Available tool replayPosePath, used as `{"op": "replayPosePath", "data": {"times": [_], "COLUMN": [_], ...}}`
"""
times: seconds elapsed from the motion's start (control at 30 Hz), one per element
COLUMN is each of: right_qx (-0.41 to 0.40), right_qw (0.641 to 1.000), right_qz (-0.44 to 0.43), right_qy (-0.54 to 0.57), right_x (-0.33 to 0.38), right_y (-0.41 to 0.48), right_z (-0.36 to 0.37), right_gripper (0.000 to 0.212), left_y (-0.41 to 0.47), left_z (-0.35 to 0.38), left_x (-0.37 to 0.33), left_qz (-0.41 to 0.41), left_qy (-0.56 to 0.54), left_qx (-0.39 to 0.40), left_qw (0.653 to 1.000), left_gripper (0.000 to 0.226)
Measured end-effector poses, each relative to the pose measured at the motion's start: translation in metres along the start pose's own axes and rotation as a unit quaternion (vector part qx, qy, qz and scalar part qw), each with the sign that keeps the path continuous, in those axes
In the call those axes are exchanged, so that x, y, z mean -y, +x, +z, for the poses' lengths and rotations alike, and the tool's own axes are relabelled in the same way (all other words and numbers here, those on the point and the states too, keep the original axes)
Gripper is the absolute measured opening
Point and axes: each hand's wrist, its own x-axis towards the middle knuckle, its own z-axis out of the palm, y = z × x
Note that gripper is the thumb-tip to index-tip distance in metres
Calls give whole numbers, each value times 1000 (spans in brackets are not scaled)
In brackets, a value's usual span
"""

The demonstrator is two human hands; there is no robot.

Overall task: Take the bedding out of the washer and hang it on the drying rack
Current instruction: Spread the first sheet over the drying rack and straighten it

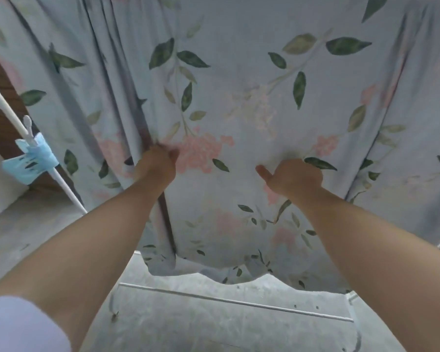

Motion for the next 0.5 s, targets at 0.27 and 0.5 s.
{"op": "replayPosePath", "data": {"times": [0.27,0.5], "right_qx": [-47,-13], "right_qw": [999,999], "right_qz": [-4,41], "right_qy": [9,11], "right_x": [25,17], "right_y": [15,0], "right_z": [0,48], "right_gripper": [33,28], "left_y": [23,21], "left_z": [3,53], "left_x": [20,28], "left_qz": [99,110], "left_qy": [51,115], "left_qx": [-37,38], "left_qw": [993,987], "left_gripper": [43,33]}}
